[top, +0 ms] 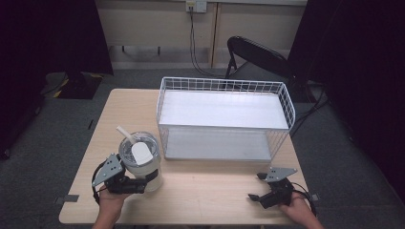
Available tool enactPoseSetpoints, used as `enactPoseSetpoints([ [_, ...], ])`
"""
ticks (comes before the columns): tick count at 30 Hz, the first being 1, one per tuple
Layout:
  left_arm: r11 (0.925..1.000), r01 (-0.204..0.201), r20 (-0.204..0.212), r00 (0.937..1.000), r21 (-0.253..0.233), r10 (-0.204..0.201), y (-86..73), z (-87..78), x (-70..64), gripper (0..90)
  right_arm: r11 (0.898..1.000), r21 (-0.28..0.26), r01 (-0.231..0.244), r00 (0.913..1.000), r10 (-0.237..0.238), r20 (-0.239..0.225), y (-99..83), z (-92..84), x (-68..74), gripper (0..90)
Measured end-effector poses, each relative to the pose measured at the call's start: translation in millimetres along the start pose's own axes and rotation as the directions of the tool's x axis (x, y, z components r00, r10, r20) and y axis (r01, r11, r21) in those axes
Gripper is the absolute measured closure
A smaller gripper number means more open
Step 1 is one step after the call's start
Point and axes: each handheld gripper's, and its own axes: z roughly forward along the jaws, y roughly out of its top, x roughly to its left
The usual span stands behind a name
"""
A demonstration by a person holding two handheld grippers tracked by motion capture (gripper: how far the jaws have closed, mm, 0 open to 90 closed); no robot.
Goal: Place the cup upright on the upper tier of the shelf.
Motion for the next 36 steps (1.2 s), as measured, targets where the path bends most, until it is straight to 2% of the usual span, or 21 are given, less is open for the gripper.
enactPoseSetpoints([
  [6, 0.9996, 0.022, 0.012, 0.9997, 0.016, -0.022, 8.4, 7.3, -1.8, 8.6, 1.0, 0.0, 0.0, 1.0, 0.0, 0.0, 0.0, 0.0, 0.0, 11.2],
  [11, 0.999, 0.024, 0.016, 0.9996, 0.038, -0.025, 18.4, 15.3, -2.9, 8.6, 1.0, 0.0, 0.0, 1.0, 0.0, 0.0, 0.0, 0.0, 0.0, 11.2],
  [16, 0.9989, 0.022, 0.027, 0.9994, 0.042, -0.023, 28.1, 20.1, -3.6, 8.6, 1.0, 0.0, 0.0, 1.0, 0.0, 0.0, 0.0, 0.0, 0.0, 11.2],
  [27, 0.998, 0.045, 0.051, 0.9976, 0.045, -0.047, 49.2, 33.8, -9.7, 8.8, 1.0, 0.0, 0.0, 1.0, 0.0, 0.0, 0.0, 0.0, 0.0, 11.2],
  [28, 0.9982, 0.033, 0.053, 0.9979, 0.051, -0.036, 53.7, 36.3, -10.2, 8.8, 1.0, 0.0, 0.0, 1.0, 0.0, 0.0, 0.0, 0.0, 0.0, 11.2],
  [36, 0.9978, 0.043, 0.07, 0.9965, 0.049, -0.047, 63.4, 44.2, -14.2, 8.9, 1.0, 0.0, 0.0, 1.0, 0.0, 0.0, 0.0, 0.0, 0.0, 11.2],
])
